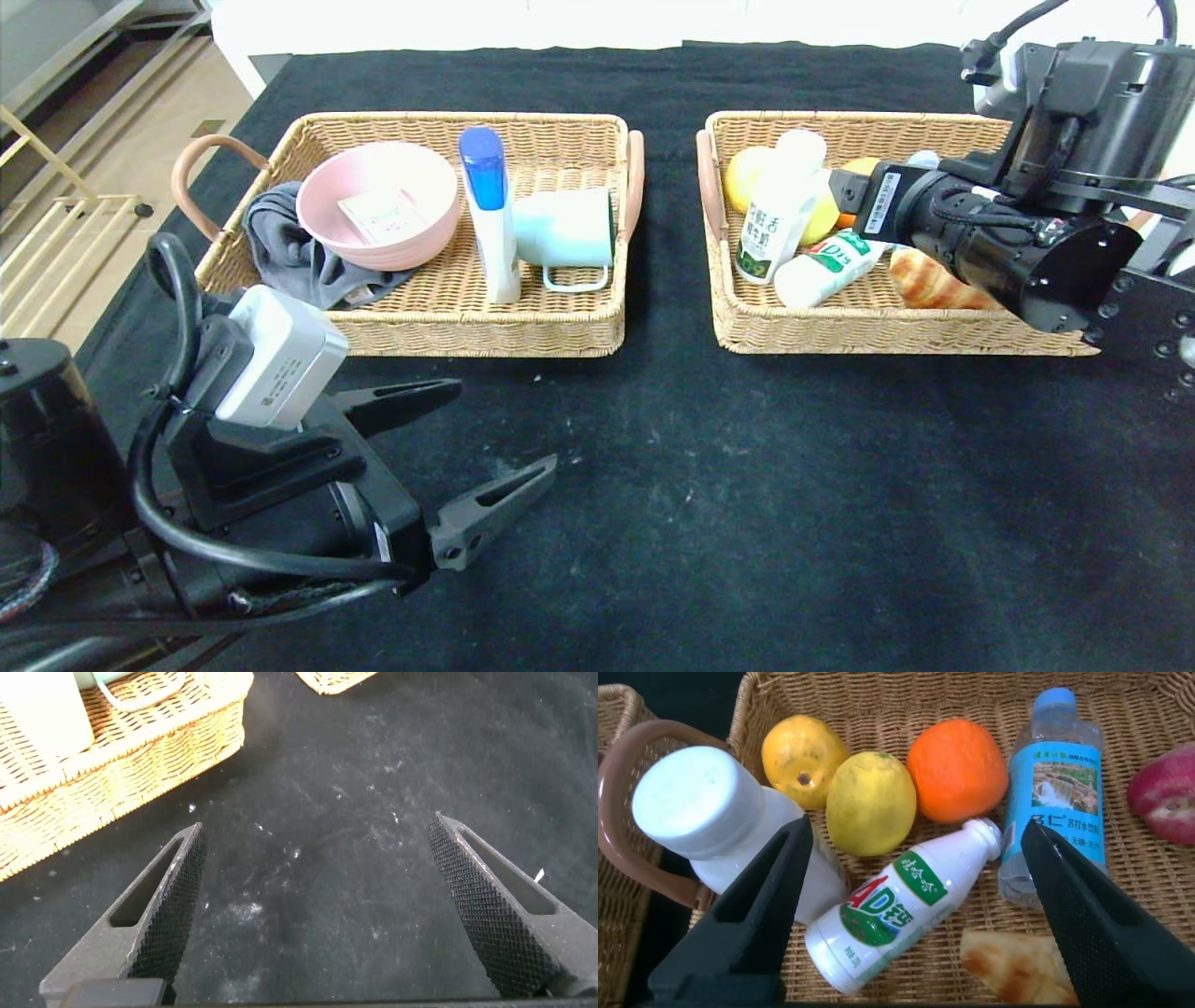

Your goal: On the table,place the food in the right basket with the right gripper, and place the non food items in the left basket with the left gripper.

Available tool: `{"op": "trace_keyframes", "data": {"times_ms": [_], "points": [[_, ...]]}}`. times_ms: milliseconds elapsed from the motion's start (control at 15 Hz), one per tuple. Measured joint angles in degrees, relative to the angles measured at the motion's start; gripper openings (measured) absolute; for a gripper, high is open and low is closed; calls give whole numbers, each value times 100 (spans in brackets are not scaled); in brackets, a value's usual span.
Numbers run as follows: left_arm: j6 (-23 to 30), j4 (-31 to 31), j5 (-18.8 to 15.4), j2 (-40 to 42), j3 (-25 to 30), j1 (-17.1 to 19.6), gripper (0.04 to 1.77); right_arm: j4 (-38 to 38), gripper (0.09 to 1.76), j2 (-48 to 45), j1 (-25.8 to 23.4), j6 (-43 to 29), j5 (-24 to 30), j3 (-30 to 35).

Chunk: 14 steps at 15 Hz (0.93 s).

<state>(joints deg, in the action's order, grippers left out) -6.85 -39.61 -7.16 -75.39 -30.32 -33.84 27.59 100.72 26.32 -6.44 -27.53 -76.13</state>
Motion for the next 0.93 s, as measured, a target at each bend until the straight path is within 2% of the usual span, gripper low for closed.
{"op": "trace_keyframes", "data": {"times_ms": [333,533,600,733,867,933], "points": [[-20,4,157,194,-29,22,172,-116,167,-642,44,569,344,794],[-39,155,558,540,-49,267,172,-690,168,-1385,57,819,794,1428],[-43,433,622,708,-83,356,172,-964,168,-1676,66,841,975,1604],[-43,1447,652,1185,-195,595,172,-1646,169,-2332,69,858,1253,1938],[-26,2402,645,1797,-335,946,172,-2459,169,-3049,72,872,1438,2166],[-17,2666,641,2039,-367,1158,172,-2862,170,-3359,63,872,1485,2222]]}}
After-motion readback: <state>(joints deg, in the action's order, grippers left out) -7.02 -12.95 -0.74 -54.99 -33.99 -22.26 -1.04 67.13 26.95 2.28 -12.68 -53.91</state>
